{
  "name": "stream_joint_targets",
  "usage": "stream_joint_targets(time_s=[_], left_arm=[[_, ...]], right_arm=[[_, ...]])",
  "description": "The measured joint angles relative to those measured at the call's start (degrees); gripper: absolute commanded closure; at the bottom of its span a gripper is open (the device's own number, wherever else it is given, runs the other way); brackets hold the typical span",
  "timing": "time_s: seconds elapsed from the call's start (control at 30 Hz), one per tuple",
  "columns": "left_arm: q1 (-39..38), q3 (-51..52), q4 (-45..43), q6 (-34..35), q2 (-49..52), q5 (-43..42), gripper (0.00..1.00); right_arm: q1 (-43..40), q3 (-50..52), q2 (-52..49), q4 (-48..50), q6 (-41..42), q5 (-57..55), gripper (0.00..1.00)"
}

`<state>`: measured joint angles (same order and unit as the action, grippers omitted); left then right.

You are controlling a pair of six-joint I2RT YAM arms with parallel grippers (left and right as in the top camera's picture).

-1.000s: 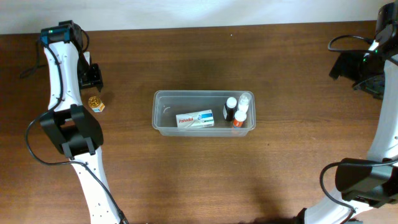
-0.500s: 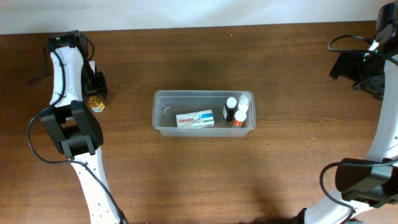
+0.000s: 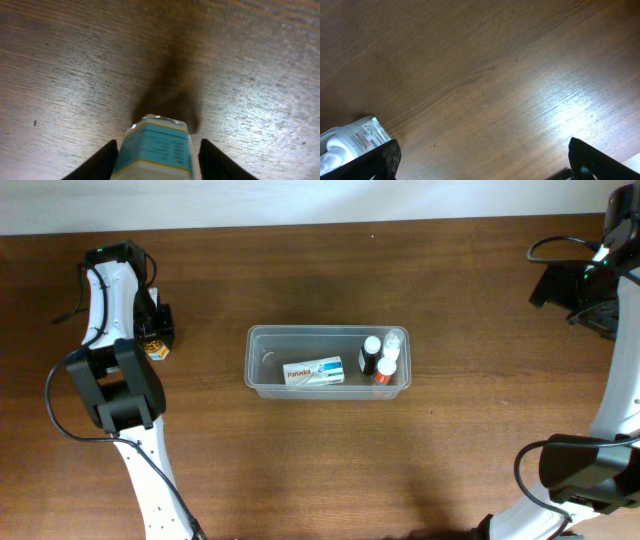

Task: Pack container
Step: 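Lower the left gripper and close it on the gold-capped jar, then lift the gold-capped jar and carry it right toward the container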

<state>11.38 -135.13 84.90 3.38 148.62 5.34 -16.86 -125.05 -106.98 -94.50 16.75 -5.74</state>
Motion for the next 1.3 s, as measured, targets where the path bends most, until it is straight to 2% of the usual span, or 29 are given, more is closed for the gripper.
stream_joint_targets(time_s=[0.07,0.17,0.2,0.63,0.83,1.17,1.3], left_arm=[[0.00,0.00,-0.24,0.15,0.00,0.00,0.53],[0.00,0.02,-0.31,0.13,0.00,-0.02,0.66],[0.00,0.02,-0.33,0.26,0.00,-0.13,0.66],[0.07,-0.09,-0.31,0.37,-0.11,-1.92,0.66],[-0.02,-1.53,2.80,0.35,-0.07,-4.02,0.66],[-2.75,-18.25,11.50,0.11,0.00,-5.62,0.66],[-5.49,-20.24,11.56,-0.57,-1.38,-6.25,0.66]], right_arm=[[0.00,0.00,0.00,0.00,0.00,0.00,0.02],[0.00,0.00,0.00,0.00,0.00,0.00,0.02],[0.00,0.00,0.00,0.00,0.00,0.00,0.02],[0.00,0.00,0.00,0.00,-0.02,0.00,0.02],[0.00,0.00,0.00,0.00,-0.02,0.00,0.02],[0.00,0.00,0.00,0.00,0.00,0.00,0.02],[0.00,0.00,0.00,0.00,0.00,0.00,0.02]])
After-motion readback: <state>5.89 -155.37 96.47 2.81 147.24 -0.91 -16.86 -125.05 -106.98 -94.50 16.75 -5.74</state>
